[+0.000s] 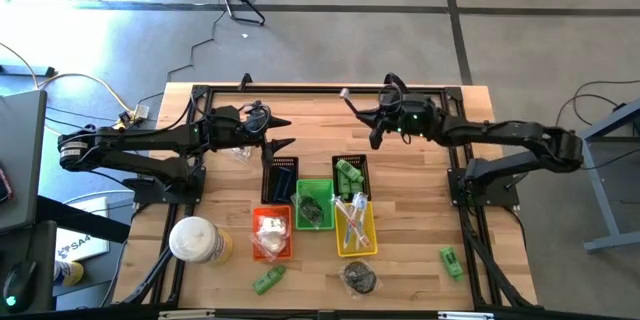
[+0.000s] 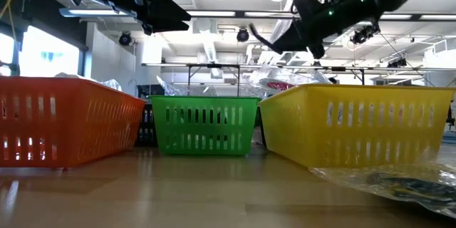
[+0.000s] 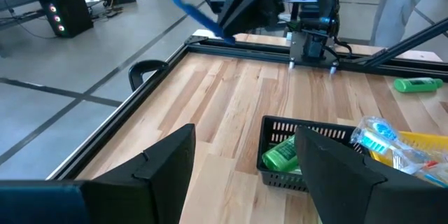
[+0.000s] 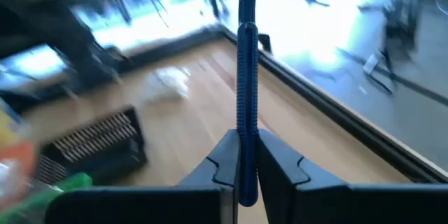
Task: Pick & Place Travel size toiletries
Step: Put the blue razor into the left black bin
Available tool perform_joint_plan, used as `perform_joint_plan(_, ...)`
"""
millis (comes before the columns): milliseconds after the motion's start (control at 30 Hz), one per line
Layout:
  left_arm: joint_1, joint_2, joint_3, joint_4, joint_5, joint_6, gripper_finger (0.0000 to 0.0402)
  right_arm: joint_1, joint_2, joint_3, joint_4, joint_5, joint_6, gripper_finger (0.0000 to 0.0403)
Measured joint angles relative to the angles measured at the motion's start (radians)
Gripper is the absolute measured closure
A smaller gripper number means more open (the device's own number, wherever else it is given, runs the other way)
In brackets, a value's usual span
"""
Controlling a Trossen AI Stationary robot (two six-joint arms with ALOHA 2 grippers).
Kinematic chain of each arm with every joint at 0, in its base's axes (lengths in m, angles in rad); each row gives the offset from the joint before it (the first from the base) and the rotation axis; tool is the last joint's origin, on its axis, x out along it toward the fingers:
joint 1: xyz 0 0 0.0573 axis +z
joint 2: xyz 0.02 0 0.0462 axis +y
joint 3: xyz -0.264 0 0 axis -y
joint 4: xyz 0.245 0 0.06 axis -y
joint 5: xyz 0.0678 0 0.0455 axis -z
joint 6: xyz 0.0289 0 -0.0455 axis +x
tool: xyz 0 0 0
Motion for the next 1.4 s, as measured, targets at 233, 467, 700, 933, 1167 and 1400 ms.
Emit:
perform_joint_plan(233,0.000,0.000,0.000,0.002,0.000,-0.003,0.0162,0.064,0.006,-0.107,0.291,-0.013,0.025,0.0378)
perform_joint_plan(467,0.000,0.000,0.000,0.004,0.000,-0.011,0.0162,0.119,0.006,-0.127,0.348,0.000,0.002,0.0378)
perform_joint_plan(700,0.000,0.031,0.000,0.030,0.000,-0.030,0.0162,0.149,0.007,-0.127,0.343,0.048,-0.018,0.0378)
perform_joint_plan(933,0.000,0.116,0.000,0.177,0.000,-0.056,0.0162,0.169,0.007,-0.127,0.394,0.044,-0.039,0.0378)
perform_joint_plan(1167,0.000,0.188,0.000,0.309,0.001,-0.078,0.0162,0.203,0.007,-0.127,0.492,-0.016,-0.105,0.0378)
perform_joint_plan(1400,-0.001,0.206,0.000,0.348,0.016,-0.122,0.0162,0.241,0.007,-0.127,0.534,-0.016,-0.134,0.0378)
